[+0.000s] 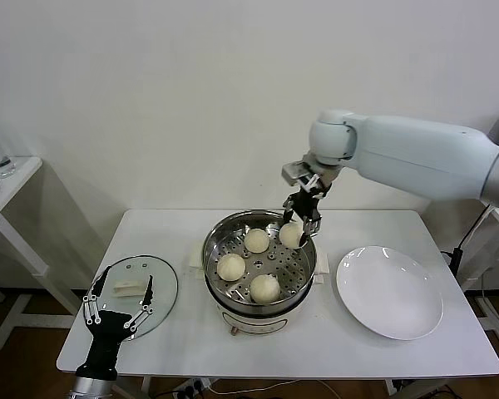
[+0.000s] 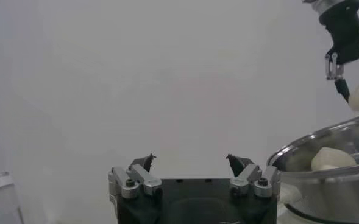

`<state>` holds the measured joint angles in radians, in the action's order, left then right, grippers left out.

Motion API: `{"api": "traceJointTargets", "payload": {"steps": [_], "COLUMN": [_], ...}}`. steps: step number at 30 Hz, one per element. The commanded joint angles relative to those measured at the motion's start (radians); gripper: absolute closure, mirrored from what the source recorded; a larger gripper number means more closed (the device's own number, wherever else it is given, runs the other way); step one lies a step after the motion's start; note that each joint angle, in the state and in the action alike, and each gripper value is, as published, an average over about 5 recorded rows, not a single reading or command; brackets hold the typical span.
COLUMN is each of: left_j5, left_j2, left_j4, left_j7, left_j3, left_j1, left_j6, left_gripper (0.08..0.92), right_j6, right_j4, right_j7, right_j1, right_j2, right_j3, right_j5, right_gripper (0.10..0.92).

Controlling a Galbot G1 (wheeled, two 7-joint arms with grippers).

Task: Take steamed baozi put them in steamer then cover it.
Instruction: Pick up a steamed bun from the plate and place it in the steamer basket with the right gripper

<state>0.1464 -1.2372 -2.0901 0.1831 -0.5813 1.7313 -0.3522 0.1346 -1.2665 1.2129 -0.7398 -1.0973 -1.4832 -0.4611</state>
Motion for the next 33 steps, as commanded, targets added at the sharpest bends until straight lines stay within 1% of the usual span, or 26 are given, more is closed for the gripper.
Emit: {"api": "traceJointTargets", "payload": {"steps": [1,18,21,28,33], "left_j5": [-0.001,-0.003,-0.003,-0.001,0.018], "left_j2": [-0.001,-0.004,-0.005,-0.006,-0.005], "left_j4": [0.000,-0.004,-0.004,-0.001,0.008], "left_j7": [0.000,0.003,0.003,0.003,0.012], "left_j3": [-0.002,-0.012,-0.014,-0.015,-0.018], "left_j1": [0.000,0.001,0.001,-0.001,-0.010], "left_j6": [-0.001,-0.002,-0.001,0.000,0.001], "left_gripper": [0.177,0.177,0.177,0.177,0.177], "right_j6": [0.009,-0.003,-0.006,-0.007,-0.019], "right_j4": [-0.008,0.012,0.011,-0.006,-0.030], "right_j7": [-0.032,-0.045,-0.047,-0.057,-0.090], "right_j1": [0.047,0.106,0.107,0.102,0.104], "right_j2": [-0.074,-0.056,-0.052,-0.031,0.019], "right_j3": [-0.041,-0.028,-0.024,0.010,0.105], "right_j5": [0.032,0.110,0.120,0.110,0.049], "right_gripper": [0.347,0.336,0.311,0.214,0.203]}}
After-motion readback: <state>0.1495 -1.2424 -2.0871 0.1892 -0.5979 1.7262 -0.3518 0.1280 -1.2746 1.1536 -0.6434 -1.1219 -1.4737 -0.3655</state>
